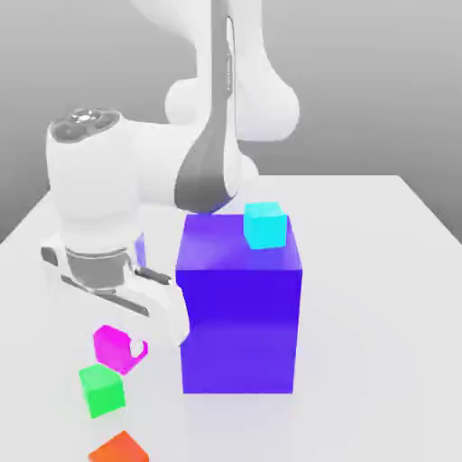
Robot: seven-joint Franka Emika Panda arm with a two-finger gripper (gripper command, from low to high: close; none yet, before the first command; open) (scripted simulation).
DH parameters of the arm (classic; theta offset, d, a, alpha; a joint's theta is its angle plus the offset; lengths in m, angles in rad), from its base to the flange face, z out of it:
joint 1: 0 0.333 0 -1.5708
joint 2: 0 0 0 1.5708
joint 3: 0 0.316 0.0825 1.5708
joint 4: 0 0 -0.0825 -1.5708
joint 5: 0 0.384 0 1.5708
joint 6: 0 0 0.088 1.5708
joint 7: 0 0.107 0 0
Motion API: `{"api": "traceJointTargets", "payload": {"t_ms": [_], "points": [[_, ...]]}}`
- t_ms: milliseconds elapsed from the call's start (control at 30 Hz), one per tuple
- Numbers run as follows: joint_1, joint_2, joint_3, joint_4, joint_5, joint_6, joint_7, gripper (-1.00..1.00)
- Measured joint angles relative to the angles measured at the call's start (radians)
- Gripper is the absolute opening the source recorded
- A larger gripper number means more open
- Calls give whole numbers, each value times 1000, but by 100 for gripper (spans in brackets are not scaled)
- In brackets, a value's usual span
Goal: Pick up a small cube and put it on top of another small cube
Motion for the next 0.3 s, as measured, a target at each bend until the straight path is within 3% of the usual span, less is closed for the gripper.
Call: {"api": "traceJointTargets", "payload": {"t_ms": [167,200,300], "points": [[-9,134,17,-10,25,151,-16,-100],[-12,164,21,-9,30,179,-21,100],[-12,164,21,-9,30,179,-21,100]]}}
